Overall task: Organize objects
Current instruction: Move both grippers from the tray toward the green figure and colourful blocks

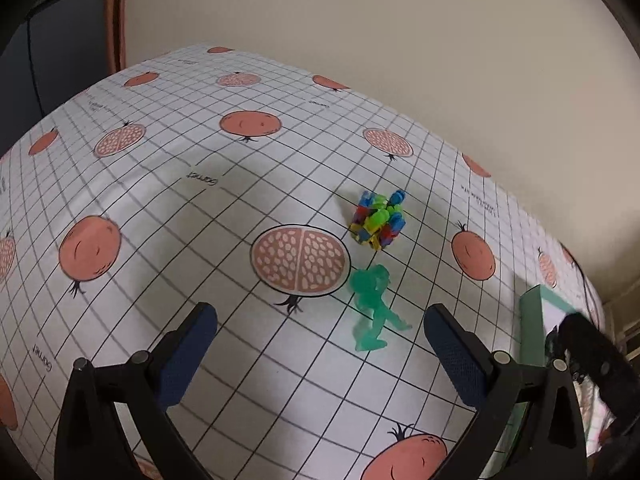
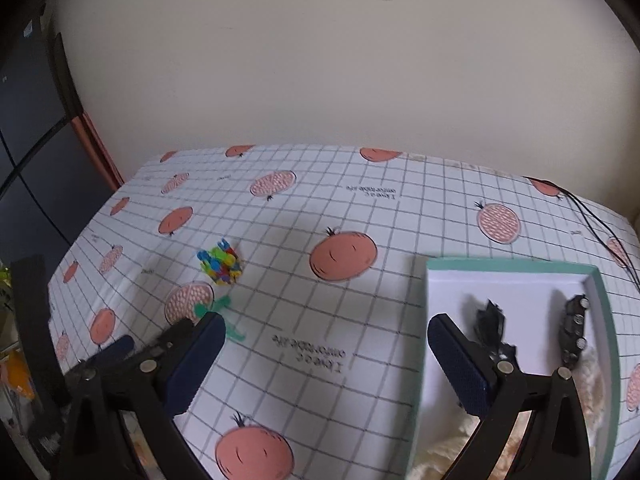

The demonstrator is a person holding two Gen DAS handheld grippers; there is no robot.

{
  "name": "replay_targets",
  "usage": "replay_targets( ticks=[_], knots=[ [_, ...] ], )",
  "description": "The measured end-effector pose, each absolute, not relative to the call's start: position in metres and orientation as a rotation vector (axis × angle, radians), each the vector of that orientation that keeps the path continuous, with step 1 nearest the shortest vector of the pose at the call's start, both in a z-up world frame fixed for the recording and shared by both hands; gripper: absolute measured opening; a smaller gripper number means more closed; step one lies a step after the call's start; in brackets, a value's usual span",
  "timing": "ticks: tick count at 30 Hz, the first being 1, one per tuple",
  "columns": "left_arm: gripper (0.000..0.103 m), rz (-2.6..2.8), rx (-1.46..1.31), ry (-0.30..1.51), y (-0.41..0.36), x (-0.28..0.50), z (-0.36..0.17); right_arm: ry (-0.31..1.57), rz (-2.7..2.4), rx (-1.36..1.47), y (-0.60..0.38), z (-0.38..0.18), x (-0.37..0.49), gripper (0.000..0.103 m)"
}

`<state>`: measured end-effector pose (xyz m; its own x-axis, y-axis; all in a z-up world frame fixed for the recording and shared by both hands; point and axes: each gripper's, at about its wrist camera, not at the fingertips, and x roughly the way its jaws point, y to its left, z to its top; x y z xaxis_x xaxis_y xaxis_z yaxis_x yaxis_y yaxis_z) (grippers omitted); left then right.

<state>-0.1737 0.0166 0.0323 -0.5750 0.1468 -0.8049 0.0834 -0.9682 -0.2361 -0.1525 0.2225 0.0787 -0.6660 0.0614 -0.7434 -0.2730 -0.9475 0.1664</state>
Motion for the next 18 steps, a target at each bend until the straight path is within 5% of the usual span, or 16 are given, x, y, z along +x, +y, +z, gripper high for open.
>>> replay_targets(
  ticks=[18],
  knots=[
    [0.103, 2.779, -1.479, -0.179, 0.042, -0.2, 0.004, 0.367, 2.685, -1.194, 0.219, 0.058, -0.189, 0.102]
  ],
)
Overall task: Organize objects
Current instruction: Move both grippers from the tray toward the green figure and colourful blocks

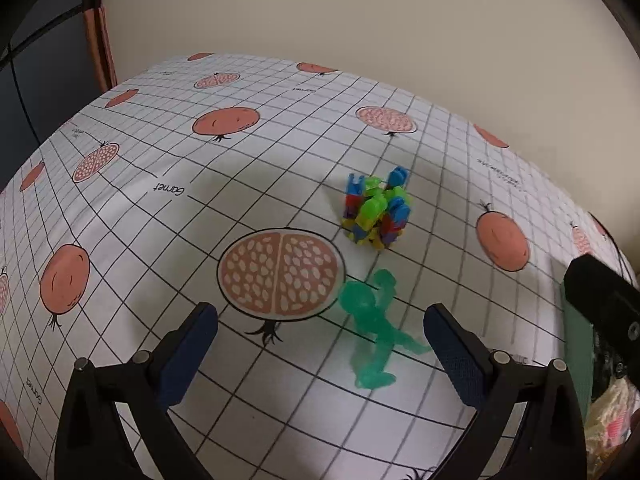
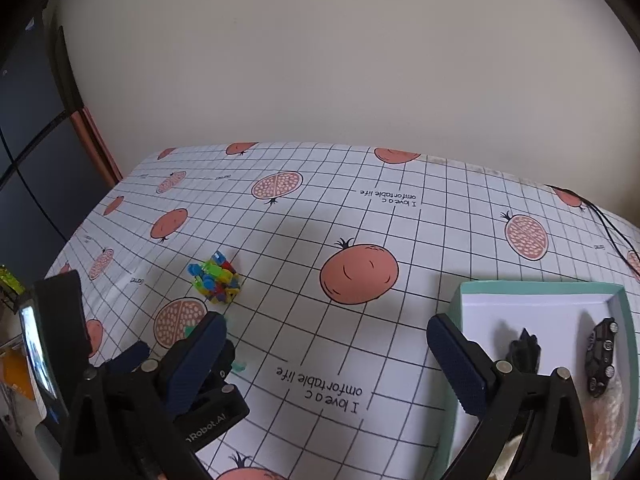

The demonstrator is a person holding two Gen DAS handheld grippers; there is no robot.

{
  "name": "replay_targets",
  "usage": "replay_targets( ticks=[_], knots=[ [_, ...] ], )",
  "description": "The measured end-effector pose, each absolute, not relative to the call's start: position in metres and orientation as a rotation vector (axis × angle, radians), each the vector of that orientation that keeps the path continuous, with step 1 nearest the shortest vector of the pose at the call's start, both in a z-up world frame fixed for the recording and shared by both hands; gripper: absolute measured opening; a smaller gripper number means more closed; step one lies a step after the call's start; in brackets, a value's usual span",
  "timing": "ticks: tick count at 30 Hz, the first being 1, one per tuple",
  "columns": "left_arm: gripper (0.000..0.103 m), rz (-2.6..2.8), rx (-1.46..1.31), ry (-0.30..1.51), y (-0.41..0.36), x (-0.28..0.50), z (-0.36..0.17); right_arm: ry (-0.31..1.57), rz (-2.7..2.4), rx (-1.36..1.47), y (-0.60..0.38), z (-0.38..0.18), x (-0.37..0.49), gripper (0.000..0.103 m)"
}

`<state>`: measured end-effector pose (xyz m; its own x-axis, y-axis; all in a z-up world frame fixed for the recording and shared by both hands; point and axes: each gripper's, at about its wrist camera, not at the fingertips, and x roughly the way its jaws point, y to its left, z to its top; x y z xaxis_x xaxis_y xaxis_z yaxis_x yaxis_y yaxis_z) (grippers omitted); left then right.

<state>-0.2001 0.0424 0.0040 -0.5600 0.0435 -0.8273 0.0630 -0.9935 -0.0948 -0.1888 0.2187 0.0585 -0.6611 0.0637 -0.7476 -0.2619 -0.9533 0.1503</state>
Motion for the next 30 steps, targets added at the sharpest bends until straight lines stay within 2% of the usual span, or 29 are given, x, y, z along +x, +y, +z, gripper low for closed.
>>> replay_targets(
  ticks=[16, 22, 27, 30],
  knots=[
    [0.103, -2.742, 1.421, 0.145, 0.02, -0.208, 0.008, 0.404, 2.692, -1.218, 0.204, 0.043, -0.214, 0.101],
    [0.103, -2.742, 1.427, 0.262, 0.007, -0.209, 0.006, 0.429, 2.701, -1.244, 0.202, 0.04, -0.228, 0.096],
    [0.103, -2.719, 1.395, 0.393, -0.011, -0.206, 0.007, 0.497, 2.692, -1.244, 0.207, 0.037, -0.234, 0.096],
    [0.103, -2.714, 1.387, 0.412, -0.015, -0.206, 0.007, 0.504, 2.684, -1.25, 0.209, 0.037, -0.238, 0.095]
  ],
)
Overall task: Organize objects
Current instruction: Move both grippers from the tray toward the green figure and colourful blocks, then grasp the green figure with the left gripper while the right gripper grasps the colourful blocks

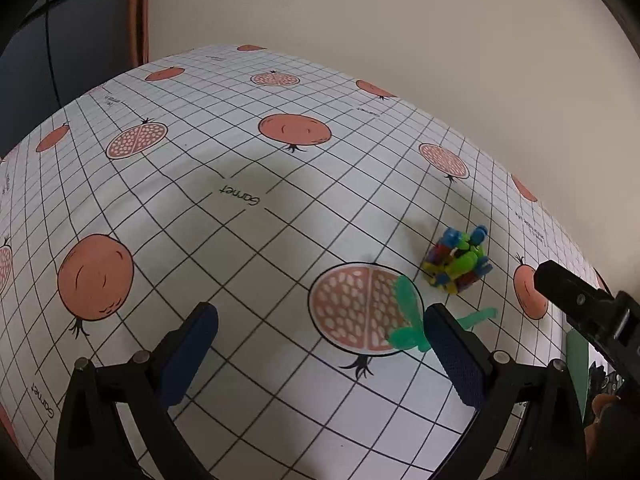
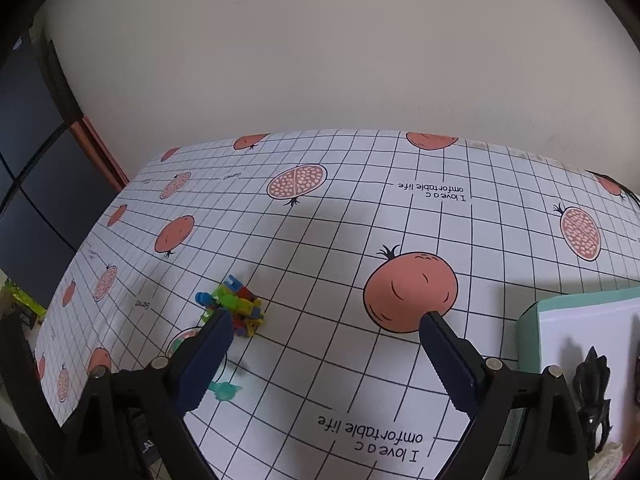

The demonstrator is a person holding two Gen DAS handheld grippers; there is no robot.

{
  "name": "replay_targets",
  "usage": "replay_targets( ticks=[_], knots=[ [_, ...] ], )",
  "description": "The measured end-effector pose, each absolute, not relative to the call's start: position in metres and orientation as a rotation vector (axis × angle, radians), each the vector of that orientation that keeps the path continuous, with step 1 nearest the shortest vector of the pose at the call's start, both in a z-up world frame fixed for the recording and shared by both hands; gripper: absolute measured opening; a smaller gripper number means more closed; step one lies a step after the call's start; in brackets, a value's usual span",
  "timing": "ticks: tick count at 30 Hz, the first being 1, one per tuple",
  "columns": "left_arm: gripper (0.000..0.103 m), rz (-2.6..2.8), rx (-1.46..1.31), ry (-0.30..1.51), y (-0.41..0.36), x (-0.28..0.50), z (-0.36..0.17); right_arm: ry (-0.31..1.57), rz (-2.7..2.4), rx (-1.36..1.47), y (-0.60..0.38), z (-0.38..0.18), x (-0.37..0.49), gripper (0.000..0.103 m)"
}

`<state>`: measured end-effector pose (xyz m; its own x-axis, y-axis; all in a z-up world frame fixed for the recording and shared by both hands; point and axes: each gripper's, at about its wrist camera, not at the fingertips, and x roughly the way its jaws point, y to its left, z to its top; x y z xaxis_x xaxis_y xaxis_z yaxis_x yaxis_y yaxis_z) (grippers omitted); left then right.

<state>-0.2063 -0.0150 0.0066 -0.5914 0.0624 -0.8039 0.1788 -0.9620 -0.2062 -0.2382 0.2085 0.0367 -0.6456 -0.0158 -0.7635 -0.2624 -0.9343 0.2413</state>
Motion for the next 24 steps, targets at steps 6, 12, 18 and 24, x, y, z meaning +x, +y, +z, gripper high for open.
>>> replay_targets(
  ticks=[6, 12, 18, 24],
  knots=[
    [0.103, -2.71, 1.375, 0.442, -0.022, -0.208, 0.005, 0.536, 2.707, -1.289, 0.203, 0.037, -0.247, 0.09],
    [0.103, -2.695, 1.357, 0.488, -0.031, -0.208, 0.004, 0.571, 2.721, -1.33, 0.193, 0.035, -0.256, 0.083],
    [0.103, -2.671, 1.331, 0.615, -0.047, -0.209, 0.006, 0.551, 2.736, -1.367, 0.18, 0.032, -0.266, 0.076],
    [0.102, -2.668, 1.318, 0.636, -0.057, -0.209, 0.006, 0.563, 2.737, -1.4, 0.172, 0.026, -0.275, 0.068]
  ],
)
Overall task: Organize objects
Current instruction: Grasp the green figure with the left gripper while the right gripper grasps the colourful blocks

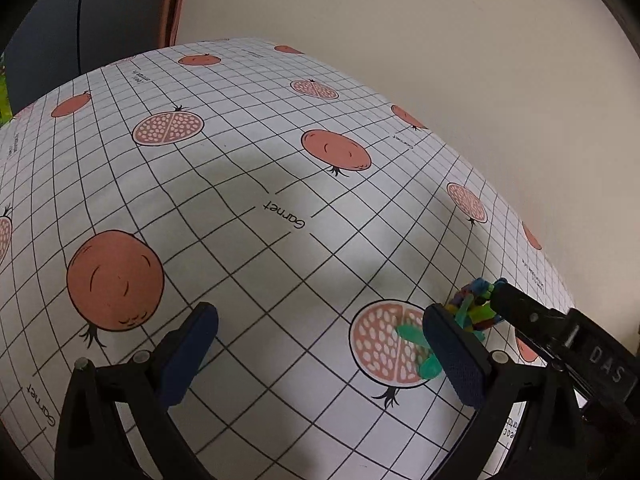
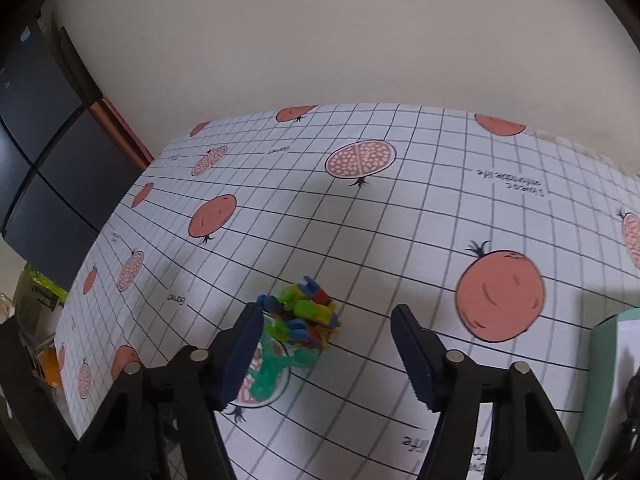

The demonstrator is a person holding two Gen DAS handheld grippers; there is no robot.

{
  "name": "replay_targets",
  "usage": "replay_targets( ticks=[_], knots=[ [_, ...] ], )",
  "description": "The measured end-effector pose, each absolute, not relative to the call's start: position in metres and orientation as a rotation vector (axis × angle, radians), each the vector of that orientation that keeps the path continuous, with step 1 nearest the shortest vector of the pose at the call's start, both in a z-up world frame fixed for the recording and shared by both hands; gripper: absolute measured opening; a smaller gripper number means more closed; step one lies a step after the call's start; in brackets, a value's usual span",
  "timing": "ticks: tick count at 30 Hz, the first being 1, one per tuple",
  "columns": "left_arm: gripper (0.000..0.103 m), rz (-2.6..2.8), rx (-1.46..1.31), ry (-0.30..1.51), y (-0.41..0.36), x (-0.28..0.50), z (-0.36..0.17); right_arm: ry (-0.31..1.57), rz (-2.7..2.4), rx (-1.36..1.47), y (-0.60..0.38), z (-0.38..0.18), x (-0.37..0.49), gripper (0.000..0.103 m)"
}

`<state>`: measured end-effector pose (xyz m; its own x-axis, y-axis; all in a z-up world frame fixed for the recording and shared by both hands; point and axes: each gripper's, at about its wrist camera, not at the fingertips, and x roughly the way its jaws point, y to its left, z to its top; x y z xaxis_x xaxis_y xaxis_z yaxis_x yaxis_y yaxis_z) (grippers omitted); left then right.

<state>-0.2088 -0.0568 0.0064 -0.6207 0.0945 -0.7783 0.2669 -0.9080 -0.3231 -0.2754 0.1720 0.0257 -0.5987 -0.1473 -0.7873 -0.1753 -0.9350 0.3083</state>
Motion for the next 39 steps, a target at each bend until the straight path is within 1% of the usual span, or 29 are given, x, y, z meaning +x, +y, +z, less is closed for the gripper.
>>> replay_targets(
  ticks=[2, 4, 5, 6, 11, 12, 13, 15, 17, 21, 26, 36, 37, 39],
  knots=[
    [0.102, -2.67, 1.318, 0.641, -0.058, -0.21, 0.006, 0.577, 2.737, -1.403, 0.171, 0.024, -0.278, 0.065],
    [0.102, -2.672, 1.316, 0.636, -0.06, -0.21, 0.006, 0.583, 2.735, -1.418, 0.169, 0.022, -0.281, 0.058],
    [0.102, -2.67, 1.31, 0.638, -0.063, -0.21, 0.006, 0.565, 2.727, -1.422, 0.168, 0.021, -0.282, 0.057],
    [0.102, -2.663, 1.303, 0.655, -0.066, -0.21, 0.006, 0.55, 2.722, -1.425, 0.168, 0.021, -0.283, 0.054],
    [0.102, -2.656, 1.294, 0.689, -0.073, -0.212, 0.006, 0.546, 2.694, -1.448, 0.167, 0.014, -0.287, 0.049],
    [0.102, -2.658, 1.296, 0.689, -0.072, -0.212, 0.006, 0.54, 2.685, -1.454, 0.166, 0.012, -0.288, 0.046],
    [0.102, -2.664, 1.301, 0.693, -0.071, -0.212, 0.006, 0.531, 2.674, -1.457, 0.167, 0.01, -0.288, 0.04],
    [0.102, -2.683, 1.314, 0.688, -0.067, -0.213, 0.007, 0.539, 2.669, -1.433, 0.169, 0.009, -0.285, 0.038],
    [0.102, -2.701, 1.324, 0.675, -0.062, -0.214, 0.007, 0.575, 2.663, -1.429, 0.174, 0.009, -0.284, 0.038],
    [0.102, -2.754, 1.351, 0.646, -0.049, -0.215, 0.009, 0.558, 2.629, -1.416, 0.186, 0.01, -0.277, 0.038],
    [0.102, -2.81, 1.402, 0.583, -0.031, -0.218, 0.008, 0.586, 2.579, -1.402, 0.21, 0.01, -0.265, 0.038],
    [0.101, -2.888, 1.471, 0.289, 0.01, -0.217, 0.005, 0.589, 2.542, -1.396, 0.242, 0.014, -0.243, 0.038],
    [0.101, -2.892, 1.468, 0.265, 0.012, -0.217, 0.004, 0.585, 2.543, -1.395, 0.243, 0.015, -0.241, 0.038],
    [0.096, -2.893, 1.462, 0.194, 0.017, -0.215, 0.004, 0.576, 2.547, -1.394, 0.243, 0.017, -0.238, 0.038]
  ],
)
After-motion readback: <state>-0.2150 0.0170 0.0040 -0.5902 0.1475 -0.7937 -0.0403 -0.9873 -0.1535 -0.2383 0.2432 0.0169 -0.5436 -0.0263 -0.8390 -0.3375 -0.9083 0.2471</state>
